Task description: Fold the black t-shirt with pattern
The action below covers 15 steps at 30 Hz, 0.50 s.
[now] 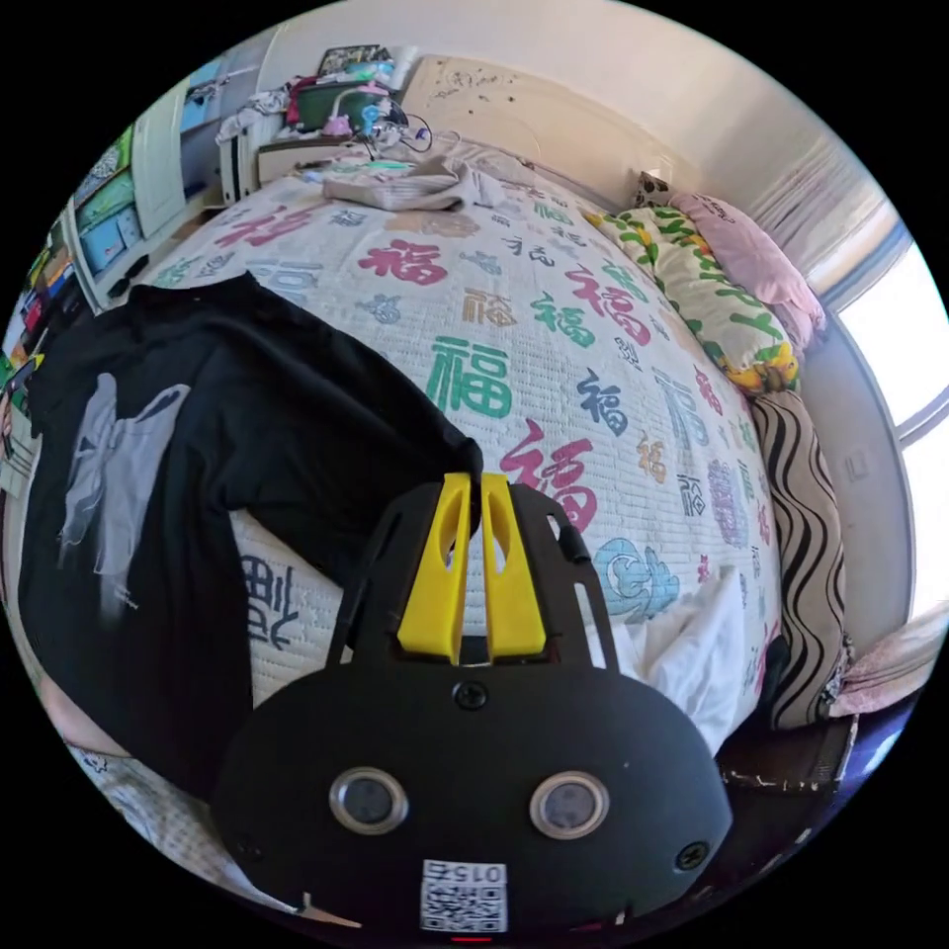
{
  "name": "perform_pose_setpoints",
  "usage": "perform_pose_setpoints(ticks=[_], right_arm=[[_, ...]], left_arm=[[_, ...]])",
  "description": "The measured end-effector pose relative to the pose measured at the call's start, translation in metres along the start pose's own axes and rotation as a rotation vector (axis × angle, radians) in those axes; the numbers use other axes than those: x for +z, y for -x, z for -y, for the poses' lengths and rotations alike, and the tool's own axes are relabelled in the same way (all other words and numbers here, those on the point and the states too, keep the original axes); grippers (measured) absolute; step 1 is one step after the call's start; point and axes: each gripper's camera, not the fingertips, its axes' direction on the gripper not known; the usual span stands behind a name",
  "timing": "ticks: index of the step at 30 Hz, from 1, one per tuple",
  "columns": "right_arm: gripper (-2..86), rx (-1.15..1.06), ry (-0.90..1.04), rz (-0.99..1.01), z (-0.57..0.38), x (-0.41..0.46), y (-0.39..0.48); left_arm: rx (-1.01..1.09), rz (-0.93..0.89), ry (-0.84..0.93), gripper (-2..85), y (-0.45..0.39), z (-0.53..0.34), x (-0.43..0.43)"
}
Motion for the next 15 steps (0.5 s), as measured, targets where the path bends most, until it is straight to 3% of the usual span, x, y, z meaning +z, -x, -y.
perform_pose_setpoints(ticks=[4, 9, 12, 15], right_arm=[[4.5, -0.047, 0.159, -0.046, 0.035, 0.014, 0.004], [5.2, 0.036, -0.114, 0.091, 0.053, -0.045, -0.031], [6.7, -0.022, -0.198, 0.118, 0.074, -0.059, -0.027], [8.0, -0.095, -0.228, 0.267, 0.106, -0.051, -0.003]], left_arm=[[-0.024, 0.004, 0.099, 2.4, 0.011, -0.004, 0.038], [0.028, 0.124, 0.021, 6.2, 0.01, 0.002, 0.012], [0.11, 0.027, -0.082, 7.3, -0.012, 0.021, -0.015], [0.253, -0.091, -0.102, 7.9, -0.066, 0.045, -0.012]])
